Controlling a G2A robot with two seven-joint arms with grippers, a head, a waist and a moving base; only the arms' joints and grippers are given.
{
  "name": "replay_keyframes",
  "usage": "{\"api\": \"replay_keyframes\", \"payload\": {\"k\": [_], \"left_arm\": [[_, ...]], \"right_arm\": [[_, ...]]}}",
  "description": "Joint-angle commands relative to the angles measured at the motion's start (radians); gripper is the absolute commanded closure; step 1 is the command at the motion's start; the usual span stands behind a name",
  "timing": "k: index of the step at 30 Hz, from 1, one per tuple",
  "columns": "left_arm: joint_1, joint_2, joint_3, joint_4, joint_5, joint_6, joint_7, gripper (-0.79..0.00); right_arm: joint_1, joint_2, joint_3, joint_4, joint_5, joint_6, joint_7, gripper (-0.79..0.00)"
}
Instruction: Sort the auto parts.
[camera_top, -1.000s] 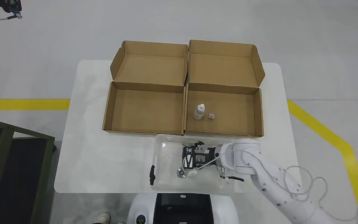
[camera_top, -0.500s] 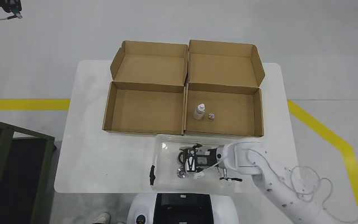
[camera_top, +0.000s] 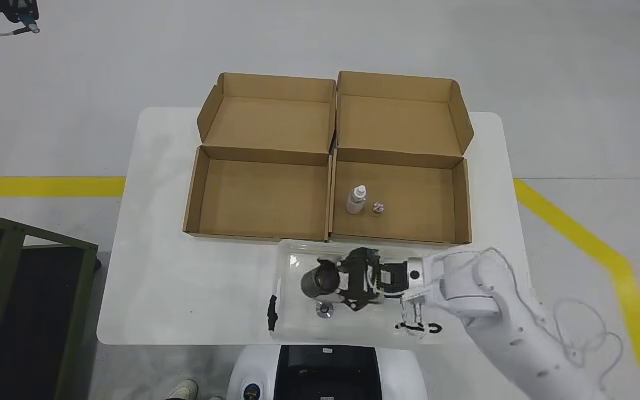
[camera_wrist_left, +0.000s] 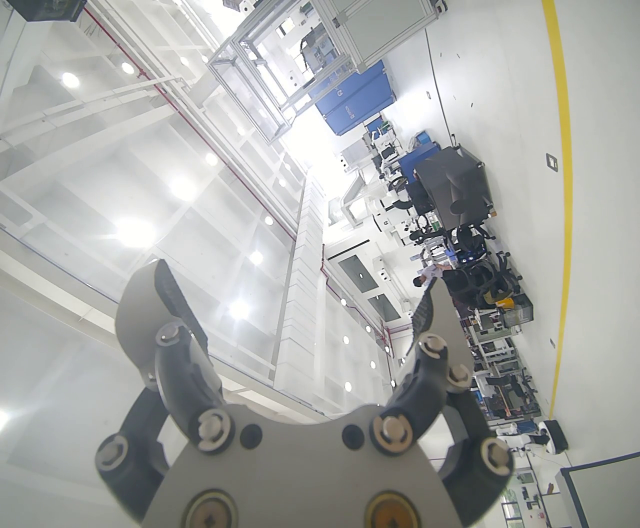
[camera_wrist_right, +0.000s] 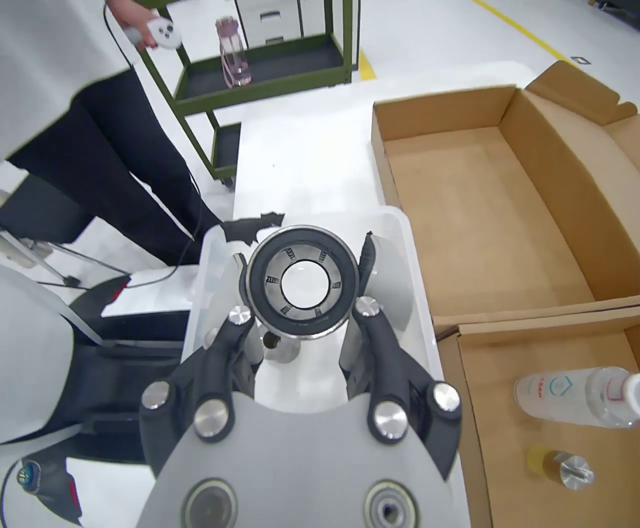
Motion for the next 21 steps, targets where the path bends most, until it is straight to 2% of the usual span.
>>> {"api": "replay_keyframes", "payload": {"k": [1,12,21], "left_arm": [[0.000,0.000,0.000,0.000,0.000,0.000,0.000,-0.785],[0.000,0.000,0.000,0.000,0.000,0.000,0.000,-0.785],[0.000,0.000,0.000,0.000,0.000,0.000,0.000,-0.785]], "right_arm": [[-0.011,0.004,0.028,-0.004,0.060,0.010,-0.012,0.000],[-0.075,0.027,0.196,-0.007,0.230,0.040,-0.101,0.000],[-0.102,0.028,0.260,-0.014,0.217,0.075,-0.184,0.000]]}}
